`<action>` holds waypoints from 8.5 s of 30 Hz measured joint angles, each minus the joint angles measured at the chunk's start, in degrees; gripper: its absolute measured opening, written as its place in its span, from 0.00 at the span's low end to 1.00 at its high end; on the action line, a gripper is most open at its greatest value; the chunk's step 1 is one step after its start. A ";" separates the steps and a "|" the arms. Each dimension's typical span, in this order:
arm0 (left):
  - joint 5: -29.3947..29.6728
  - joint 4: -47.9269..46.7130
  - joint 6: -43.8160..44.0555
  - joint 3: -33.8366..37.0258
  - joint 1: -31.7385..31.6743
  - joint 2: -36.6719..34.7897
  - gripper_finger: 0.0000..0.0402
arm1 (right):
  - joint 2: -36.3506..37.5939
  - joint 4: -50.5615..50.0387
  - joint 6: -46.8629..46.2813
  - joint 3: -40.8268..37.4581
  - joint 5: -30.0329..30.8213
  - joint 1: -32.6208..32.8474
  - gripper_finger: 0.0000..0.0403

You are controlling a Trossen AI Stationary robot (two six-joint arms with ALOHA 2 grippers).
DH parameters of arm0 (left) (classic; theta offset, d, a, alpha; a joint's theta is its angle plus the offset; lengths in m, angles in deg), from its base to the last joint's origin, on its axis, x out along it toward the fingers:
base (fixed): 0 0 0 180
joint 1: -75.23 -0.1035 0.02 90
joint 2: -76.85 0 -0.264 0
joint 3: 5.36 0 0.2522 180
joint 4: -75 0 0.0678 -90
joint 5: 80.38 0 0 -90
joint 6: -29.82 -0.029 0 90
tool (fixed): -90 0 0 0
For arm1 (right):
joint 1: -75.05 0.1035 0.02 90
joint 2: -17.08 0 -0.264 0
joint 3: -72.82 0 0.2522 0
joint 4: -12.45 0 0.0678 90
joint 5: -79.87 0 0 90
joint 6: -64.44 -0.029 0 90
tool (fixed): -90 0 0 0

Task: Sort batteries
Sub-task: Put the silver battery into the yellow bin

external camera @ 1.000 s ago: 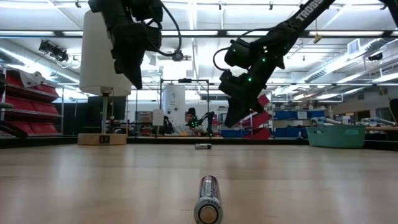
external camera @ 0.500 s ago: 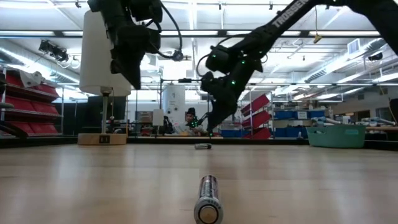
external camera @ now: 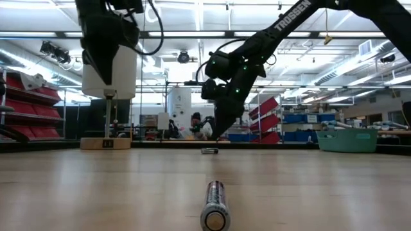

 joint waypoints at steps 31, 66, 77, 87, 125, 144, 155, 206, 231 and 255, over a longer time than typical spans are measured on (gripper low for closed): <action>3.39 4.74 3.42 1.79 0.35 -1.75 0.07 | -2.63 -6.67 -9.52 0.79 3.09 0.54 0.04; -15.15 47.09 -18.73 1.79 0.39 15.63 0.07 | 46.66 -44.47 -72.79 -21.39 -0.97 31.41 0.02; -15.08 47.79 -20.06 1.79 0.37 18.25 0.07 | 45.56 -45.36 -90.72 -22.97 -12.77 52.18 0.02; -14.70 47.99 -20.50 1.79 0.37 18.25 0.07 | 45.61 -40.04 -103.15 -22.97 -13.64 63.16 0.02; -12.62 36.57 -14.22 1.79 0.37 18.23 0.08 | 45.56 -25.73 -106.30 -31.32 15.60 47.31 0.44; -8.32 27.27 -9.33 1.79 1.88 11.20 0.08 | 30.01 6.84 -58.29 -30.66 8.70 13.20 0.43; -1.22 18.97 -5.04 1.77 2.23 -3.10 0.08 | 10.82 4.99 -35.00 -12.56 5.67 8.23 0.43; 11.78 6.85 3.06 1.77 10.06 -6.58 0.08 | 5.31 -30.11 -18.80 5.22 4.12 11.22 0.03; 10.62 31.88 -6.33 1.83 10.01 -2.44 0.07 | 34.34 -37.16 -71.08 -19.16 3.64 44.43 0.03; -1.25 50.32 -7.03 1.81 10.01 10.43 0.07 | 37.19 -42.34 -112.92 -19.96 1.15 76.23 0.03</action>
